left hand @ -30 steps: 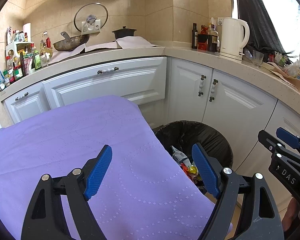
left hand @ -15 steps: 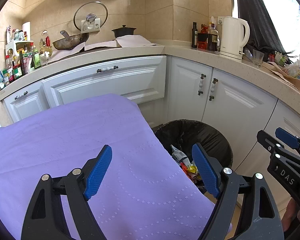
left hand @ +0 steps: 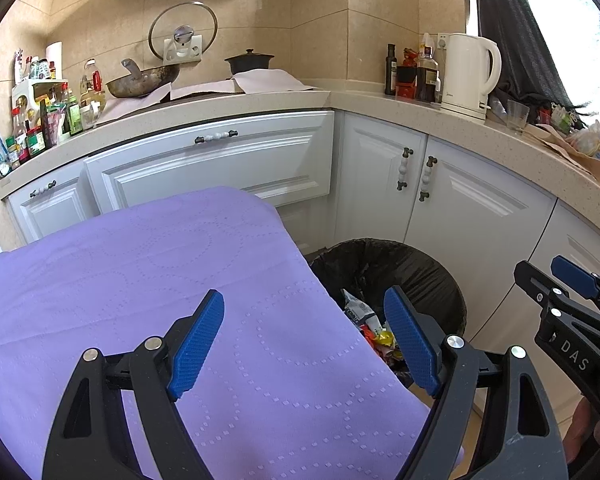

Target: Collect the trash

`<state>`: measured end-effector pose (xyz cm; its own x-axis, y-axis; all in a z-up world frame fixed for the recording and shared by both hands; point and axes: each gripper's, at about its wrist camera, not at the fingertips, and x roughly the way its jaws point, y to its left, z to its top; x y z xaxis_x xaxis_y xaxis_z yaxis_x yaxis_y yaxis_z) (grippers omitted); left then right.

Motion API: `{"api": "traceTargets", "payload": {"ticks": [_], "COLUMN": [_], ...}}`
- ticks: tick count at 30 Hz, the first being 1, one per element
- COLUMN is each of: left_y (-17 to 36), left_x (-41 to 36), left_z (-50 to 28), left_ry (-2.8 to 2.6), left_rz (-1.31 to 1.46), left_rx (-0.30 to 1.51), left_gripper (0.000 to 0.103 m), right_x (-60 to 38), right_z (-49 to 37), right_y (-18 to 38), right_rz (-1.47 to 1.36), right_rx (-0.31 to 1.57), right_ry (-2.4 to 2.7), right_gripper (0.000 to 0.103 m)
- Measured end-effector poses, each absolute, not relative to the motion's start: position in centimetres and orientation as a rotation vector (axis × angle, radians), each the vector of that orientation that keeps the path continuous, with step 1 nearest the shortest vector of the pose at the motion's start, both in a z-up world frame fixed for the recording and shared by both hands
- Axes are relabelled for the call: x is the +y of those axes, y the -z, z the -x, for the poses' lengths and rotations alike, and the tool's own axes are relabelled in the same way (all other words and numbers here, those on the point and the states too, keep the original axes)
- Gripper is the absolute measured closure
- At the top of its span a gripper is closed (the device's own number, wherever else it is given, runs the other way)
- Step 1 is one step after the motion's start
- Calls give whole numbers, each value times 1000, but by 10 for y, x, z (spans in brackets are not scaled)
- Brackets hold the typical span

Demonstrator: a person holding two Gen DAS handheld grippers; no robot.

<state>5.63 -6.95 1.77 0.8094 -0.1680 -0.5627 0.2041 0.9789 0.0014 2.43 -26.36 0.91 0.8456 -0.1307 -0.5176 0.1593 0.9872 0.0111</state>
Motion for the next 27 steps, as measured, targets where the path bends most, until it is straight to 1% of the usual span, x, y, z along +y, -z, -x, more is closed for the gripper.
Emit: {"api": "traceTargets", "payload": {"ticks": [15, 18, 24, 27], "left_y": [-18, -18, -17, -13], "left_x": [-68, -68, -69, -68], "left_z": [-55, -55, -58, -63], "left_ry": [196, 198, 189, 210], "left_rz": [-47, -55, -68, -39], "left_rx": [592, 595, 606, 643], "left_gripper": [23, 20, 19, 18], "right_x": [-262, -261, -259, -257], "right_z": [-25, -26, -28, -29], "right_y": [-7, -5, -2, -1], "right_rz": [-53, -53, -51, -51], "right_rx": [545, 546, 553, 556], "right_ry": [152, 152, 149, 148], "right_gripper": [47, 47, 47, 47]}}
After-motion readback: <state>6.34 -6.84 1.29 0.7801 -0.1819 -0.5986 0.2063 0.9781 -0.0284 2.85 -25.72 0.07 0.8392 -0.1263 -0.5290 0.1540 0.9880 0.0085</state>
